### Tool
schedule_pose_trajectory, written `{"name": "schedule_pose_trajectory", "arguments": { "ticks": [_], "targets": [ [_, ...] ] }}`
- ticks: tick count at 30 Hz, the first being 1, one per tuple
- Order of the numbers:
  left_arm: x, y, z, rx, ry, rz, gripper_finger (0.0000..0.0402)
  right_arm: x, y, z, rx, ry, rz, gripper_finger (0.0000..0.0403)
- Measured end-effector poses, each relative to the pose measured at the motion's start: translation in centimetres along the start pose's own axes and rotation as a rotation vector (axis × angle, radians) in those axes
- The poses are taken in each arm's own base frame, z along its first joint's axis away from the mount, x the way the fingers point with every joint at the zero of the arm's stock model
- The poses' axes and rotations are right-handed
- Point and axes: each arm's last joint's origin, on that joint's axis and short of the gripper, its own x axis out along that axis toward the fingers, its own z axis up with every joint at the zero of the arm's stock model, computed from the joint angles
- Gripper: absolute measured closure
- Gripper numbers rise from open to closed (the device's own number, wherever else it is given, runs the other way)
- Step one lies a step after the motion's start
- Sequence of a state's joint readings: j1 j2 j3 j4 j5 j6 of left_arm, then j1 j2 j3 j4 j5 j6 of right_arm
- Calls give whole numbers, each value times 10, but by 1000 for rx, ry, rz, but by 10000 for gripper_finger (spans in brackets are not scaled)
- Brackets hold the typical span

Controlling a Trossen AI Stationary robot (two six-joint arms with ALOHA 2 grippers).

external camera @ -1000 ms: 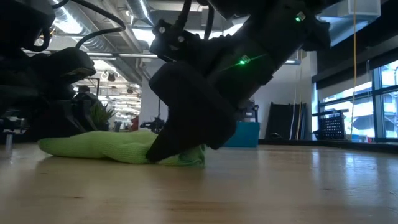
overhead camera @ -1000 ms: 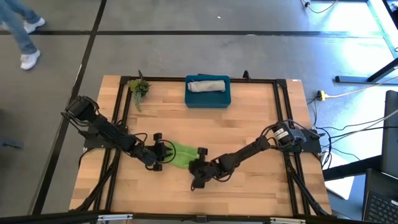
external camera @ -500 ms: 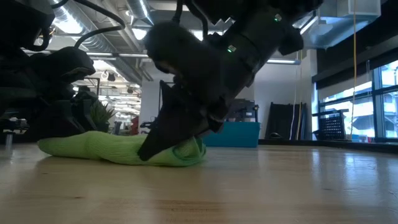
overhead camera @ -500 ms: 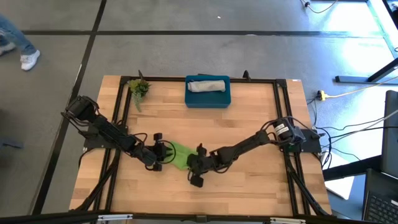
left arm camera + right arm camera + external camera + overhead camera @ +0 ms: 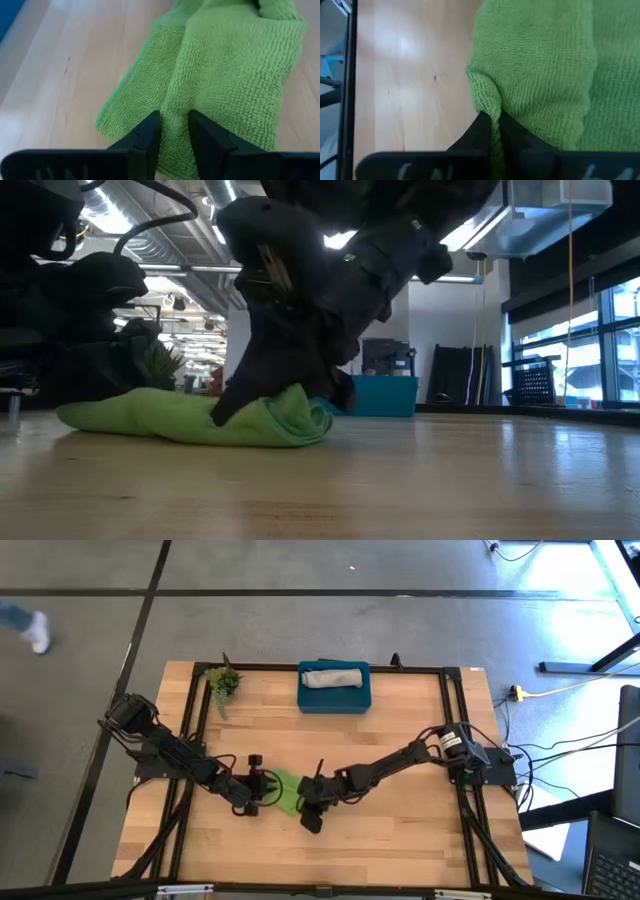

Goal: Roll microfiber towels into tight, uniform cylinder then place into a basket
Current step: Roll the green microfiber cloth

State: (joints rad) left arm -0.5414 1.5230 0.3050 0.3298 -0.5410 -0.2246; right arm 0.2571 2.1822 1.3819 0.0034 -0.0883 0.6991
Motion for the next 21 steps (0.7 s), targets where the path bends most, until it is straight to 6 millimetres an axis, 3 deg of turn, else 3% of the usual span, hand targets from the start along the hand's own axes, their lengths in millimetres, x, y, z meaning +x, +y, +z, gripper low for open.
{"name": "schedule_pose_trajectory", "arguments": {
  "ticks": [11,21],
  "targets": [
    [-4,1,1,59,-4,-18,305,-3,-11,14,26,-12,38,389],
    [-31,17,7,89,6,3,305,-4,-10,15,24,-19,40,389]
  ]
}}
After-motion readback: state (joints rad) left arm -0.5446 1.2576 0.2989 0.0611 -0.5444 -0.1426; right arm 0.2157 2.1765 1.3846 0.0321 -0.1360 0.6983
